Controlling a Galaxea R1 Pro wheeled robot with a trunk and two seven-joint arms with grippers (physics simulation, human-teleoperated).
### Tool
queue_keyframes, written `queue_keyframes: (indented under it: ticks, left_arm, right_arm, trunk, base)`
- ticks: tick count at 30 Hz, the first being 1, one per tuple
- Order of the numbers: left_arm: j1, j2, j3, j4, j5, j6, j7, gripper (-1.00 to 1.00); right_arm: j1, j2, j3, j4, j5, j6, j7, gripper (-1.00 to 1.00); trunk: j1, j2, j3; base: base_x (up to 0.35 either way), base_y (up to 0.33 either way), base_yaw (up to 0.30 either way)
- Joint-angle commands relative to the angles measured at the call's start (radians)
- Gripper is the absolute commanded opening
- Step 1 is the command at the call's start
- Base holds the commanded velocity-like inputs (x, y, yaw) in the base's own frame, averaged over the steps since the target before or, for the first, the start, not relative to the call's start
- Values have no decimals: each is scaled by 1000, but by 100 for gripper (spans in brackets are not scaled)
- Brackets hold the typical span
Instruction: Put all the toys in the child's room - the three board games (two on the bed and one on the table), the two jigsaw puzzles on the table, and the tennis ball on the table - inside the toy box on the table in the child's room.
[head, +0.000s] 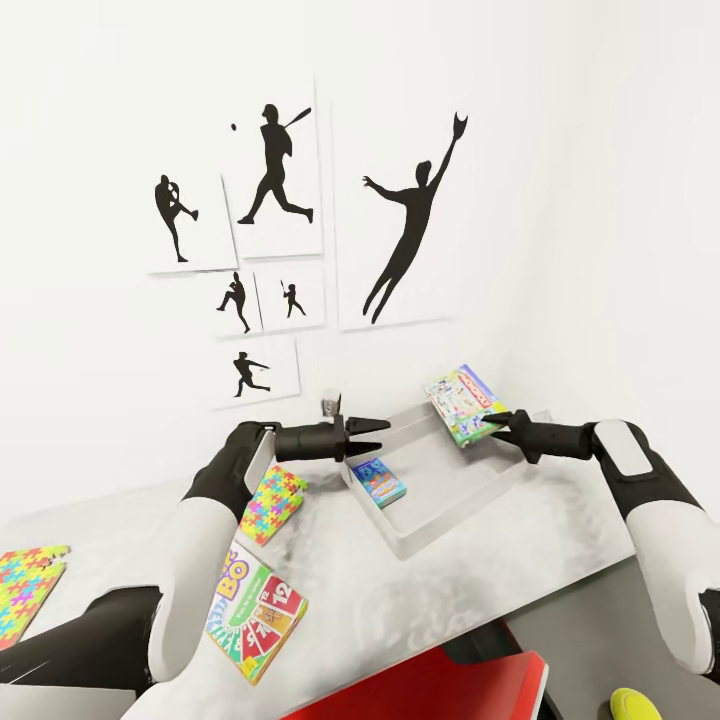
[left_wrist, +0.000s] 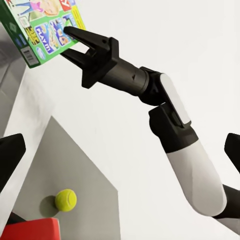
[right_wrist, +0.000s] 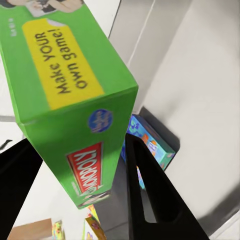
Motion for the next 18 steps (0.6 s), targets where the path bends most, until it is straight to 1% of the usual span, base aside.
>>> queue_keyframes:
  ticks: [1,4,8,13,16,17,18]
  left_arm:
    - [-1,-2,4,0,-3,6,-3,100]
    - [-1,-2,4,-2,-3,6,-3,100]
    - [-2,-3,5,-23,-3,7,-3,100]
    - [-2,-3,5,-33,-3,7,-3,100]
    - [-2,-3,5,-35,-3,7,-3,100]
    - [-2,-3,5,-35,-3,7,-3,100]
    - [-2,-3,5,-35,-3,7,-3,100]
  right_arm:
    - [-1,1,-3,0,4,5,4,-100]
    - [-2,2,-1,18,4,5,4,-100]
    - [-7,3,-2,90,5,5,4,-100]
    - [-11,5,-2,108,4,5,3,-100]
    - [-29,6,-2,133,5,5,2,-100]
    - [-47,8,-2,170,5,5,1,-100]
    - [-55,8,-2,183,5,5,1,-100]
  trunk:
    - [0,-1,-1]
    - [0,-1,-1]
    - [0,-1,-1]
    - [0,-1,-1]
    - [0,-1,-1]
    - [0,-1,-1]
    - [0,-1,-1]
  base:
    - [0,0,0]
    - [0,0,0]
    - [0,0,0]
    - [0,0,0]
    - [0,0,0]
    - [0,0,0]
    - [0,0,0]
